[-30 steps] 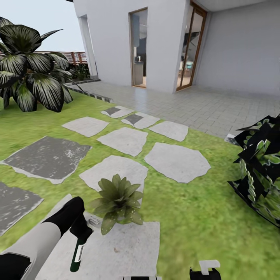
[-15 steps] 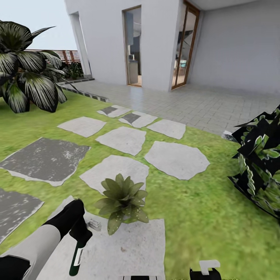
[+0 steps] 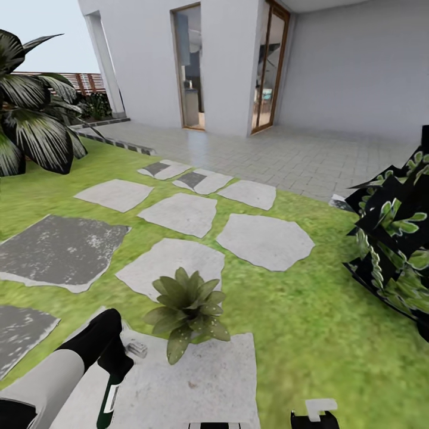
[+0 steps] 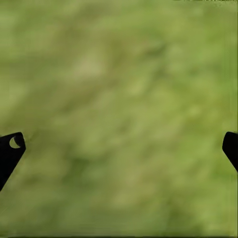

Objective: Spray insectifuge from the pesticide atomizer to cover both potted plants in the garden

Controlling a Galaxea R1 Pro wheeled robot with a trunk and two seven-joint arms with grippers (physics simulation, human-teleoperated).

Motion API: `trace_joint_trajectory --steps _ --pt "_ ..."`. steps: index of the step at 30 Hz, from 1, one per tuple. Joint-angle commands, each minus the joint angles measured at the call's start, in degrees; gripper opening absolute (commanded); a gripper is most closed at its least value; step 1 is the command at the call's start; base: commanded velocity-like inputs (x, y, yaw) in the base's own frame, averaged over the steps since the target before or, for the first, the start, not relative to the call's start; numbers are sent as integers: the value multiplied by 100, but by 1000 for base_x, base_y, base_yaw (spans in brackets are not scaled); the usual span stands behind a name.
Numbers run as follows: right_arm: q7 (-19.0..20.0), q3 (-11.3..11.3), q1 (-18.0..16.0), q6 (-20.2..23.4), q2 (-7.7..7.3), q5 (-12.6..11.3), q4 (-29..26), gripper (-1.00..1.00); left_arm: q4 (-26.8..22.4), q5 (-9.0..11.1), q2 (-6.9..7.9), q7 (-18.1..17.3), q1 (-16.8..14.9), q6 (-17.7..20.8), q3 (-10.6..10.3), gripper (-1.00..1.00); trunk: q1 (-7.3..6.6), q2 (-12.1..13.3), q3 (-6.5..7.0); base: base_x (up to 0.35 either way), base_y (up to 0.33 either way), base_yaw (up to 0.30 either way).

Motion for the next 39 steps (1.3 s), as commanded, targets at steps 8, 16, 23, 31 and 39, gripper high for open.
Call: trace_joint_trajectory --steps 8,16,23,31,39 --pt "-23 42 -4 -16 0 -49 -6 100 -19 -50 -47 -50 -6 24 -24 -100 -1 -2 -5 82 326 -13" --pt "-24 41 -3 -16 0 -55 -7 100 -20 -50 -51 -66 -66 30 -28 -100 -1 -2 -5 -6 337 -267" --pt "-24 41 -5 -16 0 -57 -7 100 -20 -42 -67 -101 -95 33 -62 -100 -1 -2 -5 -125 324 -299" --pt "-24 35 -3 -16 -3 -62 -7 100 -67 -30 -159 -220 -330 33 -90 -100 -1 -2 -8 76 177 -300" --pt "-21 -42 -5 -16 -37 -523 -7 100 -72 -54 -136 -1045 -755 34 -951 -100 -1 -2 -24 4 3 -253"
